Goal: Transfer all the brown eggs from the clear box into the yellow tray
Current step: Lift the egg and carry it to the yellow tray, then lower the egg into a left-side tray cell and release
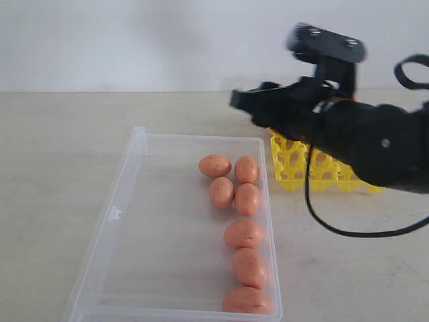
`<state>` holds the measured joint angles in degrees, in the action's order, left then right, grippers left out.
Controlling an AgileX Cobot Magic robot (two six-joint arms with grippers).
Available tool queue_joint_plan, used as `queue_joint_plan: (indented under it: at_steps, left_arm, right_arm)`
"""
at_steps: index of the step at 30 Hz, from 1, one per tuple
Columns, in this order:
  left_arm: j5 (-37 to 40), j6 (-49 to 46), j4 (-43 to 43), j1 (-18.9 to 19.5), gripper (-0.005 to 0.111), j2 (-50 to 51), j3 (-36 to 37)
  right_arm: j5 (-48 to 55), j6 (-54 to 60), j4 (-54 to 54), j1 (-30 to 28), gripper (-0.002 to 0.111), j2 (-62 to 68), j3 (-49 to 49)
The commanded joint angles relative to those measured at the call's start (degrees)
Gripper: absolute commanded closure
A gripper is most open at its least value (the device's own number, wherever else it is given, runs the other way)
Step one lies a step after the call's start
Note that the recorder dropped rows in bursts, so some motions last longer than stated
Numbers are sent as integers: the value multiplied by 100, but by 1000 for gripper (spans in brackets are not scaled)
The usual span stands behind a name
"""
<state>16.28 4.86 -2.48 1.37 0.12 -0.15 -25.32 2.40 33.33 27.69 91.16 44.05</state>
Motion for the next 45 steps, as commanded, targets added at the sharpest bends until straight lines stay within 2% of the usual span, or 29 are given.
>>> queue_joint_plan:
  at_steps: [1,2,4,7,10,14,17,24,31,37,45]
  left_arm:
    - [-38,-13,14,20,103,-12,15]
    - [-38,-13,14,20,103,-12,15]
    - [-38,-13,14,20,103,-12,15]
    - [-38,-13,14,20,103,-12,15]
    - [-38,-13,14,20,103,-12,15]
    - [-38,-13,14,20,103,-12,15]
    - [-38,-13,14,20,103,-12,15]
    - [-26,-13,14,20,103,-12,15]
    - [-26,-13,14,20,103,-12,15]
    - [-37,-13,14,20,103,-12,15]
    - [-37,-13,14,20,103,-12,15]
  right_arm:
    - [-1154,-2251,-729,-970,109,-64,-540]
    - [-1074,-2958,-1512,-1322,109,4,-496]
    - [-1192,-4461,-3878,-2068,109,239,-339]
    - [-2307,-7025,-7609,-3213,109,823,243]
    - [-3690,-8159,-9829,-3980,109,1514,1106]
    - [-4407,-8653,-11656,-4384,109,2197,1923]
    - [-4140,-8585,-11884,-4398,109,2464,2068]
    - [-3579,-6939,-11949,-4225,109,2624,2068]
    - [-3035,-6049,-11206,-3870,109,2648,2068]
    - [-2176,-5134,-10553,-3521,109,2829,2068]
    - [-2282,-4659,-9666,-3512,109,3356,2068]
